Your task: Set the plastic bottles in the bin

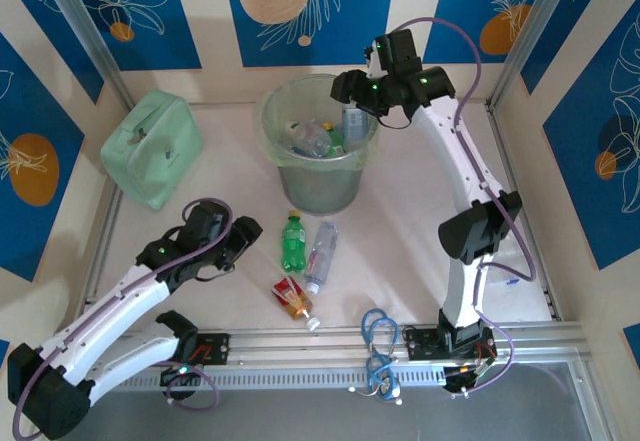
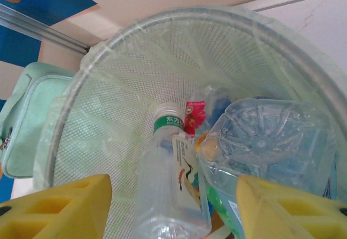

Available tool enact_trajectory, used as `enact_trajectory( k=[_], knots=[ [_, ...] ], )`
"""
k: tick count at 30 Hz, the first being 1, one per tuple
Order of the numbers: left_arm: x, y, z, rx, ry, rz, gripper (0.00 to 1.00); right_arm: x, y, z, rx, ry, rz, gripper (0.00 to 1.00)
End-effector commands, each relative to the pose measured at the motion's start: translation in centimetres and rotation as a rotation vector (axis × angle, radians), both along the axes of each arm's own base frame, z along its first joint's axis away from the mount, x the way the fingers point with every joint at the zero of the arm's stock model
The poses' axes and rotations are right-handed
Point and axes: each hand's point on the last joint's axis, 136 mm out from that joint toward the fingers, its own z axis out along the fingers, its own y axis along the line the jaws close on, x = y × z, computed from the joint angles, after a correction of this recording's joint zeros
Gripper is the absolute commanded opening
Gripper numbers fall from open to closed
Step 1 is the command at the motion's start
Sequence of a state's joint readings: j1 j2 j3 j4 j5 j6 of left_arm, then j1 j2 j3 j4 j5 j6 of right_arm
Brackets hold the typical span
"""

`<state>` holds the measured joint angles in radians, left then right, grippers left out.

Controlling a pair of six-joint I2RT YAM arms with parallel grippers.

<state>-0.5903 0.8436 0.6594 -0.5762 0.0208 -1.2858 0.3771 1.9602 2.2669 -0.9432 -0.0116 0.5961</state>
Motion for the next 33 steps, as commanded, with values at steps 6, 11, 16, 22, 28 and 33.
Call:
enact_trajectory(
  k=[6, 11, 16, 22, 28, 33],
  knots=[
    [-0.9, 0.5, -1.7, 0.008, 0.074, 0.053, 0.76, 0.1, 0.5, 1.0, -0.013, -0.017, 0.02, 0.63],
    [-0.7, -0.7, -2.1, -0.001, 0.098, 0.028, 0.78, -1.5, 0.8, 4.4, 0.018, -0.073, 0.047, 0.63],
    [-0.9, -1.8, -3.1, 0.031, 0.146, -0.002, 0.78, -5.6, 1.7, 8.4, 0.052, -0.147, 0.124, 0.63],
    [0.9, -4.1, -3.1, 0.062, 0.097, -0.084, 0.85, -13.3, 2.5, 7.6, -0.014, -0.167, 0.212, 0.64],
    [2.8, -7.4, -3.1, 0.092, 0.009, -0.218, 0.95, -19.9, 0.3, 3.5, 0.037, -0.084, 0.194, 0.66],
    [3.6, -8.6, -5.0, 0.143, 0.038, -0.274, 0.95, -23.0, -2.2, -0.2, 0.039, 0.002, 0.138, 0.67]
  ],
)
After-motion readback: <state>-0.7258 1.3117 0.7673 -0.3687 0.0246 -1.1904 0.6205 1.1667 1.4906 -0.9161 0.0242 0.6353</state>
